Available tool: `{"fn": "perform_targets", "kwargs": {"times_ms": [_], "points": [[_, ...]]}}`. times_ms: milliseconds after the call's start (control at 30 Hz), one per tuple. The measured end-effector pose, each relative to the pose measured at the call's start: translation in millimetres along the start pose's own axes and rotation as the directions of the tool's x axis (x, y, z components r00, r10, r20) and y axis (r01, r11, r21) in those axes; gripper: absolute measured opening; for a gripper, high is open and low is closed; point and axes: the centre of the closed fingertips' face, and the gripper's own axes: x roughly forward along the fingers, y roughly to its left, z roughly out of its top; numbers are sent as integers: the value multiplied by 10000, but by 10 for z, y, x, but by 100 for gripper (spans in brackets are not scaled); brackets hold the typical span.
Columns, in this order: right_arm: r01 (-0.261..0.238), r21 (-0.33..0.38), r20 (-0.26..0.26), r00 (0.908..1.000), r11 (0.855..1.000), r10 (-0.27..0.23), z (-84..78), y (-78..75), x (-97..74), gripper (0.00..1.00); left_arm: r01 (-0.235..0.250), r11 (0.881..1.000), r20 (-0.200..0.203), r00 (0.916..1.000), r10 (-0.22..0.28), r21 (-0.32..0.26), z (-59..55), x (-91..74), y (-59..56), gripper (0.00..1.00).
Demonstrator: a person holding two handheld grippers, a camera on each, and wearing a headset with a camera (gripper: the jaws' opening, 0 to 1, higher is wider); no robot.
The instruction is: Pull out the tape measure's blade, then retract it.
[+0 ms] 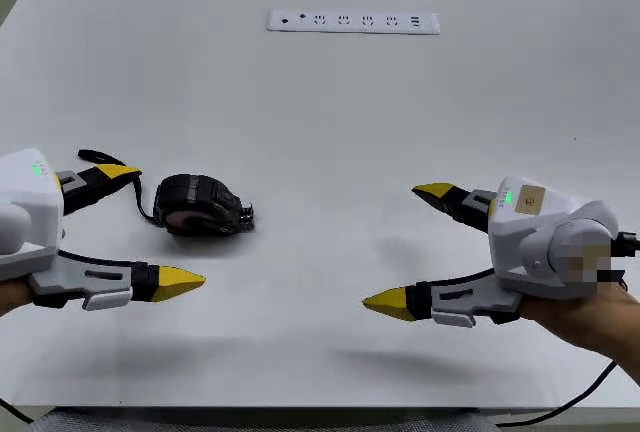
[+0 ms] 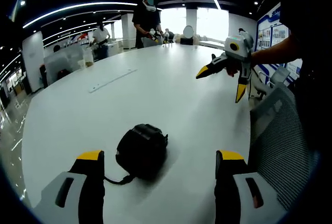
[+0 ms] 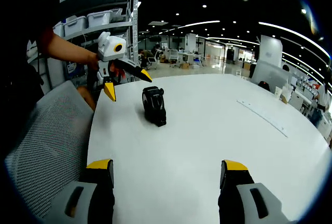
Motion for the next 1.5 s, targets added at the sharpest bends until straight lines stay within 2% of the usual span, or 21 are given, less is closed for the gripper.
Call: {"fn": "perform_targets", "kwargs": {"times_ms": [333, 633, 1000, 1233, 1500], "points": [[-503, -626, -137, 9987, 9968, 496, 41, -78, 166, 76, 438, 9979, -415, 9983, -419, 471, -15, 62, 93, 73], [-1070, -1109, -273, 9941, 9881, 1046, 83, -99, 336, 68, 842, 9923, -833, 9936, -766, 910, -28, 126, 173, 65], [-1955, -1790, -502, 9806, 9642, 1895, 148, -53, 570, 57, 1395, 9798, -1595, 9803, -1162, 1434, -120, 195, 265, 57], [-2447, -2227, -652, 9695, 9437, 2361, 222, -9, 741, 50, 1949, 9654, -2104, 9649, -1571, 1731, -184, 211, 283, 51], [-2898, -2542, -871, 9570, 9227, 2766, 263, 26, 899, 44, 2237, 9539, -2392, 9553, -1738, 2002, -211, 237, 319, 44]]}}
